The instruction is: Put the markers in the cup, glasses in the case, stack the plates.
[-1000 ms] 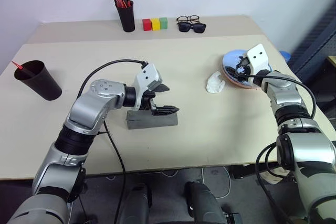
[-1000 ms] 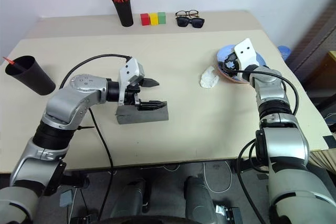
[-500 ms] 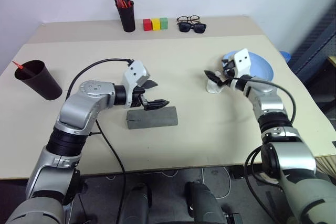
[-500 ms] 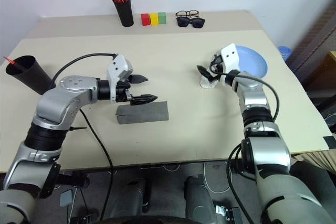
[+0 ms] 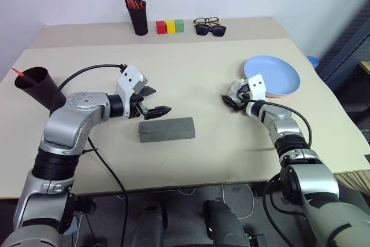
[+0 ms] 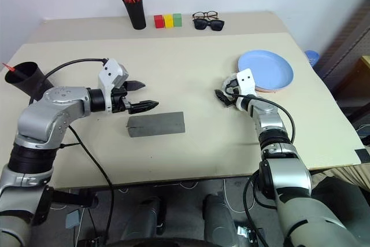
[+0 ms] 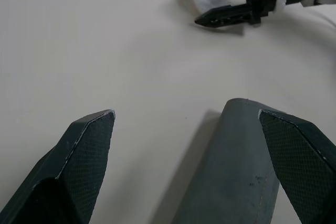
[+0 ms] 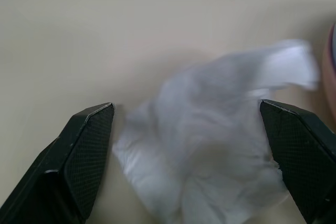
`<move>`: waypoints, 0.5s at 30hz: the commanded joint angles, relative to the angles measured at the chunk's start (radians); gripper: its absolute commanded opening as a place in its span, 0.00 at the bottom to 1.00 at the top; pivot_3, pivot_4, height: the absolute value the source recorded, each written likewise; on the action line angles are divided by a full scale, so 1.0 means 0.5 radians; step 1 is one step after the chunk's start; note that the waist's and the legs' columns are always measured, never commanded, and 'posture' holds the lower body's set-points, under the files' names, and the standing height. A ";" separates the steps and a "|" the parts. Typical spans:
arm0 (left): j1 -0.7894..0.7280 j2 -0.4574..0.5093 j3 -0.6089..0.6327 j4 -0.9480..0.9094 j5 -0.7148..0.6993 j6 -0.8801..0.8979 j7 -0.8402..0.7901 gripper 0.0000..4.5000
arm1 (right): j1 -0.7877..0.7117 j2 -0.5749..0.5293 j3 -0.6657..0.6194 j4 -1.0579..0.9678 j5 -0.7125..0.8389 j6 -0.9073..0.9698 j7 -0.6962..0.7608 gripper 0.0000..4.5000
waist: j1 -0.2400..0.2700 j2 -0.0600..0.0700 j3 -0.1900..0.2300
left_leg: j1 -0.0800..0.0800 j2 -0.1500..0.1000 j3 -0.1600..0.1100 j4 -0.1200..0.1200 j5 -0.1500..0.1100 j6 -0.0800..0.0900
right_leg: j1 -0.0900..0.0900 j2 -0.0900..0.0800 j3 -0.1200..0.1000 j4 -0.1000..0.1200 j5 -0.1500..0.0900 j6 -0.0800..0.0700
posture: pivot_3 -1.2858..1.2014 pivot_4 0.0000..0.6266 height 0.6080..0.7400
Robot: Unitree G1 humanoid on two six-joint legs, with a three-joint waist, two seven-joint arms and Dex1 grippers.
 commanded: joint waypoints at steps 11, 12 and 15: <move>0.044 0.058 0.064 -0.120 -0.082 -0.022 -0.013 1.00 | -0.103 -0.010 -0.013 -0.057 0.004 -0.052 0.015 0.02 | -0.001 0.000 0.000 | 0.000 0.000 0.000 0.000 0.000 0.000 | 0.000 0.000 0.000 0.000 0.000 0.000 | 0.52 0.24 1.00; 0.043 0.056 0.061 -0.126 -0.093 -0.025 -0.029 1.00 | -0.119 -0.023 -0.024 -0.086 0.014 -0.049 0.019 0.02 | 0.000 0.000 0.000 | 0.000 0.000 0.000 0.000 0.000 0.000 | 0.000 0.000 0.000 0.000 0.000 0.000 | 0.52 0.24 1.00; 0.041 0.047 0.056 -0.149 -0.115 -0.033 -0.070 1.00 | -0.187 -0.080 -0.057 -0.143 0.038 -0.054 0.023 0.02 | 0.000 0.000 0.000 | 0.000 0.000 0.000 0.000 0.000 0.000 | 0.000 0.000 0.000 0.000 0.000 0.000 | 0.52 0.24 1.00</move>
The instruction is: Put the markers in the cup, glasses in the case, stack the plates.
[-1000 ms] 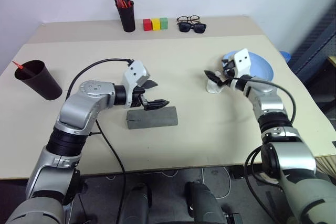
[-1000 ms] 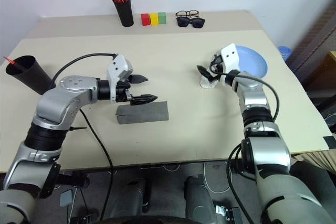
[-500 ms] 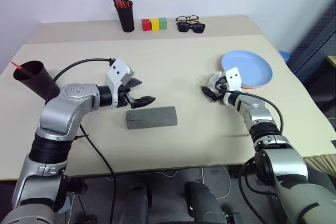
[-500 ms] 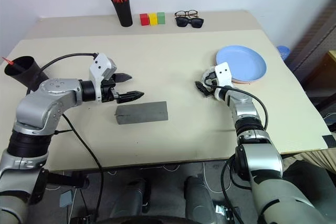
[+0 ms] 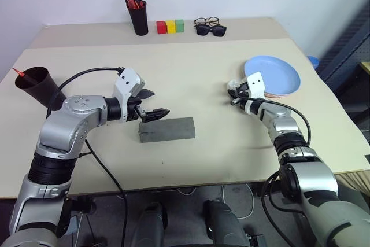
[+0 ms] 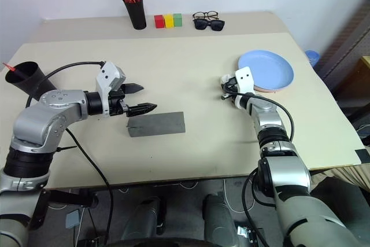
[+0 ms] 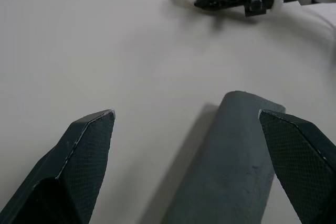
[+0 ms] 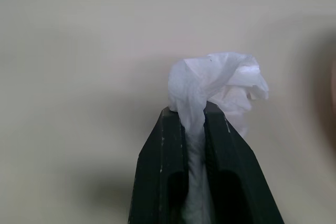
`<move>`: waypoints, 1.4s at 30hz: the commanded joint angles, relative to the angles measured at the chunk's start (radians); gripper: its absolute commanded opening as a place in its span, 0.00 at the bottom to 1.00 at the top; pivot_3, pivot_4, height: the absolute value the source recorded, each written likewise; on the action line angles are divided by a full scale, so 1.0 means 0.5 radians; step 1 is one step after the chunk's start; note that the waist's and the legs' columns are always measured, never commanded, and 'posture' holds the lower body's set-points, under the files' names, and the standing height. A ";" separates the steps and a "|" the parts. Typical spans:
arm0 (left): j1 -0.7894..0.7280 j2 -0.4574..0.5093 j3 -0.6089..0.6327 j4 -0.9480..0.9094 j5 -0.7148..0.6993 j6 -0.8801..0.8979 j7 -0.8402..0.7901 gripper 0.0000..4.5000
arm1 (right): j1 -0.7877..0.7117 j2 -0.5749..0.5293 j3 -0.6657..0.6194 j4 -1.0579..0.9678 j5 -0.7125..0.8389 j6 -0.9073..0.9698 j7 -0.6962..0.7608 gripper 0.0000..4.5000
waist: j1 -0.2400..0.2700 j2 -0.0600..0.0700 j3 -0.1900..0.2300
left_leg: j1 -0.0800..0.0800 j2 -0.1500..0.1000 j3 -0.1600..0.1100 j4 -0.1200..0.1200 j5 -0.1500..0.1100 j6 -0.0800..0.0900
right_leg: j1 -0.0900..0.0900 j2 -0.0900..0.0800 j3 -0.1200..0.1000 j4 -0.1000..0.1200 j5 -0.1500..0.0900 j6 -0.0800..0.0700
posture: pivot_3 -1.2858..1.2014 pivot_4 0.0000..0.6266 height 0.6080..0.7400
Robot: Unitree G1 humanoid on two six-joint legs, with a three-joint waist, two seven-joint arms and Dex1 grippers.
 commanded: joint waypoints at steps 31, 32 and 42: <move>-0.086 -0.386 -0.077 -0.112 0.077 -0.138 0.462 1.00 | -0.582 -0.409 -0.154 0.493 -0.123 -0.272 -0.188 0.98 | -0.001 0.000 0.001 | 0.000 0.000 0.001 -0.001 0.000 0.000 | 0.000 0.000 0.000 -0.003 -0.001 -0.002 | 0.52 0.24 1.00; -0.089 -0.407 -0.073 -0.083 0.097 -0.163 0.489 1.00 | -0.577 -0.398 -0.170 0.458 -0.099 -0.263 -0.166 0.98 | 0.000 0.000 0.001 | 0.000 0.000 0.000 -0.001 0.000 0.000 | 0.000 0.000 0.000 -0.003 0.000 -0.001 | 0.52 0.24 1.00; -0.041 -0.522 -0.003 0.040 0.189 -0.412 0.626 1.00 | 0.049 -0.277 -0.206 -0.721 0.111 0.264 -0.155 0.98 | 0.022 0.000 0.000 | -0.002 0.000 -0.001 0.000 0.000 0.000 | 0.001 0.000 0.000 -0.002 0.000 0.001 | 0.52 0.24 1.00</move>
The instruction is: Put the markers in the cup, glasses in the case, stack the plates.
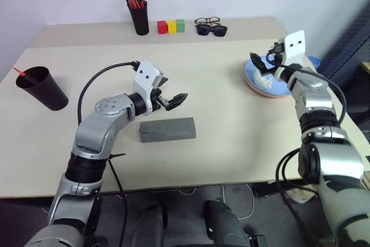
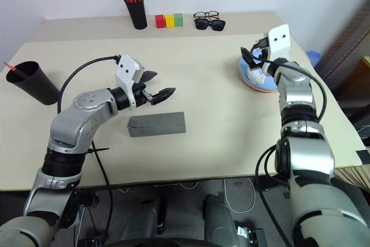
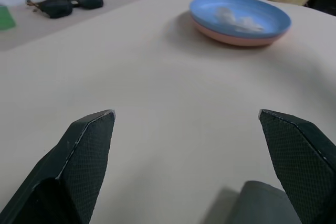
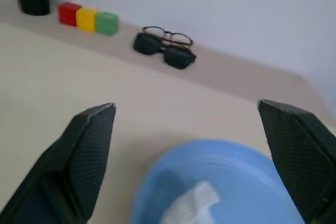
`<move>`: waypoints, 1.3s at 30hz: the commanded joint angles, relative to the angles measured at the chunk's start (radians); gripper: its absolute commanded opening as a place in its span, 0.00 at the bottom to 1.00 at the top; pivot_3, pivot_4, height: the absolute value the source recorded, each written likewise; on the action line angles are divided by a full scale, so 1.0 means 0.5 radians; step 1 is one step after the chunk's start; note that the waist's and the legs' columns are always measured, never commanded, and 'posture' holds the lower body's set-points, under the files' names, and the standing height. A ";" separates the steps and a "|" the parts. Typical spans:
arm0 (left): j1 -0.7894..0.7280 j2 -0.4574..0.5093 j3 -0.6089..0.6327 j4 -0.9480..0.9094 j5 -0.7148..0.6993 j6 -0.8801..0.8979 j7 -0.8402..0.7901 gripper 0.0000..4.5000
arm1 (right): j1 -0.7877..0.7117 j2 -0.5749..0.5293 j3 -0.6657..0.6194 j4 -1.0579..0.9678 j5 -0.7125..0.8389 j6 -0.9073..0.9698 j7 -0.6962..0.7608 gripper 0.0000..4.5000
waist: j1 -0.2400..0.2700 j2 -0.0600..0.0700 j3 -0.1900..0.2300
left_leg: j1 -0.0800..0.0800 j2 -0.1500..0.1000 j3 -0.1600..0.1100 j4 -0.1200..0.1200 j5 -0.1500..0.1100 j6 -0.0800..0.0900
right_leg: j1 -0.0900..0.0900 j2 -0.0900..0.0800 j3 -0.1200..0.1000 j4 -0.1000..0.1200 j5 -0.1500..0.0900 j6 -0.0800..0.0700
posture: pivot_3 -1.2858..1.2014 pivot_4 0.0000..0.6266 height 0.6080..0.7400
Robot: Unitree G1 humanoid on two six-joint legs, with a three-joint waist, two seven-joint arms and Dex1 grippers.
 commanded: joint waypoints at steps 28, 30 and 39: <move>0.786 0.332 0.584 -0.560 -0.295 0.050 -0.048 1.00 | 1.801 -0.360 -0.518 -2.490 0.638 1.242 0.179 0.98 | 0.048 -0.001 -0.001 | -0.001 0.000 0.002 0.004 -0.001 -0.001 | 0.000 -0.002 0.000 -0.006 -0.005 -0.010 | 0.52 0.24 1.00; 0.855 0.330 0.642 -0.637 -0.366 0.074 -0.045 1.00 | 1.822 -0.361 -0.531 -2.506 0.652 1.250 0.186 0.98 | 0.048 -0.001 -0.001 | -0.002 0.000 0.002 0.004 -0.001 -0.001 | 0.000 -0.002 0.000 -0.007 -0.005 -0.010 | 0.52 0.24 1.00; 1.247 0.363 0.912 -0.925 -0.607 0.101 -0.044 1.00 | 1.977 -0.378 -0.616 -2.560 0.744 1.299 0.228 0.98 | 0.045 -0.001 -0.001 | -0.001 0.001 0.002 0.004 -0.001 -0.001 | -0.001 -0.003 0.000 -0.007 -0.006 -0.011 | 0.52 0.24 1.00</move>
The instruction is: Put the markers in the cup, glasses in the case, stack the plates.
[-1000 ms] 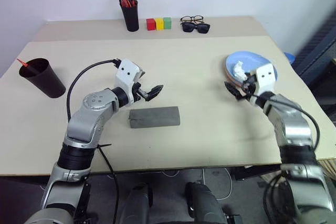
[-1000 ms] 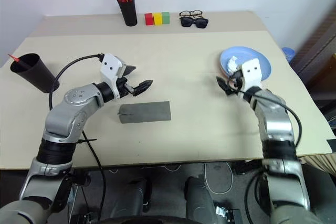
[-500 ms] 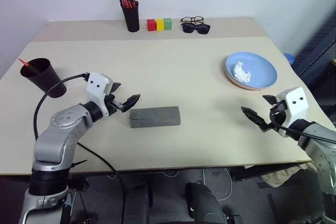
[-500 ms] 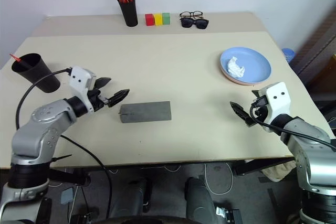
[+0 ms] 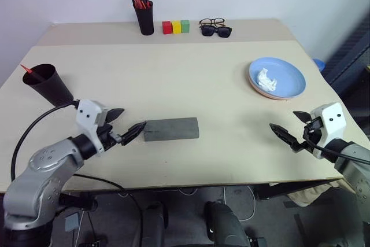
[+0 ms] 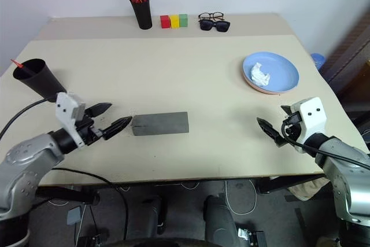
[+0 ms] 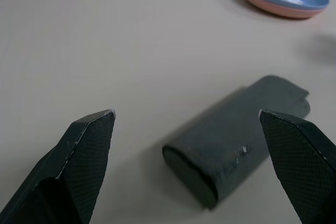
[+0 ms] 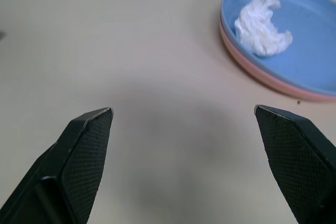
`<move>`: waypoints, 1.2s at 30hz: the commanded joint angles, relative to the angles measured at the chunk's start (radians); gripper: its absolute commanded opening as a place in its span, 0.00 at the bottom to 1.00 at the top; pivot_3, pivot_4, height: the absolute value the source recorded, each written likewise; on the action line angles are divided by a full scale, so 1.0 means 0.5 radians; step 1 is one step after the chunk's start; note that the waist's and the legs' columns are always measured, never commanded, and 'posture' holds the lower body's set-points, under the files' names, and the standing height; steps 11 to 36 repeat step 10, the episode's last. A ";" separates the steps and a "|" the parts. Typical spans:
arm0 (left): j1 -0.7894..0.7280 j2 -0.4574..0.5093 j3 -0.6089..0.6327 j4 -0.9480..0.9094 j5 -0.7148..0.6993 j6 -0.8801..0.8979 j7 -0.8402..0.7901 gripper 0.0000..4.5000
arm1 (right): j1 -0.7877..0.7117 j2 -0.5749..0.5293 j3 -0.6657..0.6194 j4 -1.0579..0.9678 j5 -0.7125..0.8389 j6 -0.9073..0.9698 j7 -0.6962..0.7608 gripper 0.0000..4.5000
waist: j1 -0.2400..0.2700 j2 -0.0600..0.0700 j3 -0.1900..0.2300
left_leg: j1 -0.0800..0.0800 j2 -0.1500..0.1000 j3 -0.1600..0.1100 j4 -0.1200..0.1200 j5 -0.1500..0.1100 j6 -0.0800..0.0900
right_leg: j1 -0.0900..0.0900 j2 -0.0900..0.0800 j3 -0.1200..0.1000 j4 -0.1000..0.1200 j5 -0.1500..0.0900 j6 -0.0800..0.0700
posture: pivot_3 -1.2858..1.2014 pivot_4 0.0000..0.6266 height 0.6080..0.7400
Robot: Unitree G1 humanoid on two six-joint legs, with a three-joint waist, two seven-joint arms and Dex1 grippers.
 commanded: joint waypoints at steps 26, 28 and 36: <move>0.263 0.008 0.192 -0.201 -0.125 -0.113 0.028 1.00 | -0.090 -0.059 -0.004 -0.031 0.062 0.030 0.003 0.98 | -0.001 0.000 0.000 | -0.002 0.000 0.002 -0.001 -0.001 -0.001 | -0.002 -0.002 0.000 -0.006 -0.001 0.002 | 0.52 0.24 1.00; 0.263 0.008 0.192 -0.201 -0.125 -0.113 0.028 1.00 | -0.090 -0.059 -0.004 -0.031 0.062 0.030 0.003 0.98 | -0.001 0.000 0.000 | -0.002 0.000 0.002 -0.001 -0.001 -0.001 | -0.002 -0.002 0.000 -0.006 -0.001 0.002 | 0.52 0.24 1.00; 0.263 0.008 0.192 -0.201 -0.125 -0.113 0.028 1.00 | -0.090 -0.059 -0.004 -0.031 0.062 0.030 0.003 0.98 | -0.001 0.000 0.000 | -0.002 0.000 0.002 -0.001 -0.001 -0.001 | -0.002 -0.002 0.000 -0.006 -0.001 0.002 | 0.52 0.24 1.00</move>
